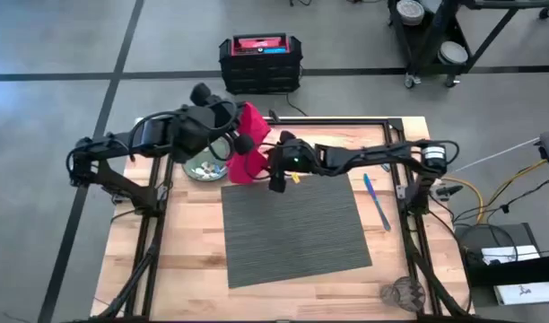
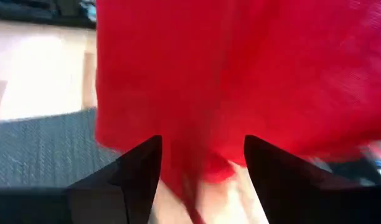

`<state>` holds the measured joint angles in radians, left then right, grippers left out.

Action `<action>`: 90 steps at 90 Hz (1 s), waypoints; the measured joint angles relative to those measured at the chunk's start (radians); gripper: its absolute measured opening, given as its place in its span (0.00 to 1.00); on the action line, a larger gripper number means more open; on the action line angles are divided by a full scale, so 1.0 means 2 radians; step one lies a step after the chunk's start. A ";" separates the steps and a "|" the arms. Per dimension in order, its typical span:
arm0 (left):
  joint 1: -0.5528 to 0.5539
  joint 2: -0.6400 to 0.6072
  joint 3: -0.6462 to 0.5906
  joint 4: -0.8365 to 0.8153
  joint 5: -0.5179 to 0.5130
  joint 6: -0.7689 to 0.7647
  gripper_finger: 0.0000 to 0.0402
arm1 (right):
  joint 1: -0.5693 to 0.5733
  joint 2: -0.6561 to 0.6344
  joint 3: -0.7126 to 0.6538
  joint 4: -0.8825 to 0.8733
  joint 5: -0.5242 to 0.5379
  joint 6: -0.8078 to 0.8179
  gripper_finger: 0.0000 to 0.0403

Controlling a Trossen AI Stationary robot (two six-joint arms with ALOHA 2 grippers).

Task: Set table place
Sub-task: Fold the red table napkin

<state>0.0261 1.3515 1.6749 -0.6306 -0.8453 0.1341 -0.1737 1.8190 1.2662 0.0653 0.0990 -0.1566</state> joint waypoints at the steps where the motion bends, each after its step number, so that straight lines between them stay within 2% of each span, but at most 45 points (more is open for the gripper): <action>1: 0.000 0.000 0.000 0.000 0.000 0.000 0.00 | 0.000 0.003 0.002 -0.001 -0.001 0.002 0.52; 9: 0.000 0.001 0.000 0.000 0.000 0.000 0.00 | -0.002 0.014 0.011 -0.010 -0.005 0.006 0.42; 20: 0.000 0.000 0.000 0.000 0.000 0.006 0.00 | -0.002 0.003 0.017 -0.062 -0.005 -0.019 0.11; 25: 0.000 -0.001 0.000 -0.001 0.000 0.007 0.00 | -0.001 -0.013 0.019 -0.088 -0.003 -0.029 0.04; 49: 0.001 -0.004 0.000 -0.004 -0.006 0.020 0.00 | 0.006 -0.143 0.040 -0.256 0.084 -0.060 0.00; 70: 0.005 -0.005 0.000 0.002 -0.057 0.036 0.00 | 0.008 -0.270 0.058 -0.369 0.176 -0.067 0.00; 81: 0.013 -0.005 0.000 0.010 -0.132 0.052 0.00 | 0.002 -0.325 0.060 -0.381 0.222 -0.067 0.00; 90: 0.024 -0.005 0.000 0.022 -0.137 0.065 0.00 | -0.002 -0.345 0.060 -0.368 0.286 -0.071 0.00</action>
<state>0.0748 1.3419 1.6749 -0.5868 -1.1185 0.2633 -0.1772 1.1285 1.3865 -0.6713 0.6701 -0.2985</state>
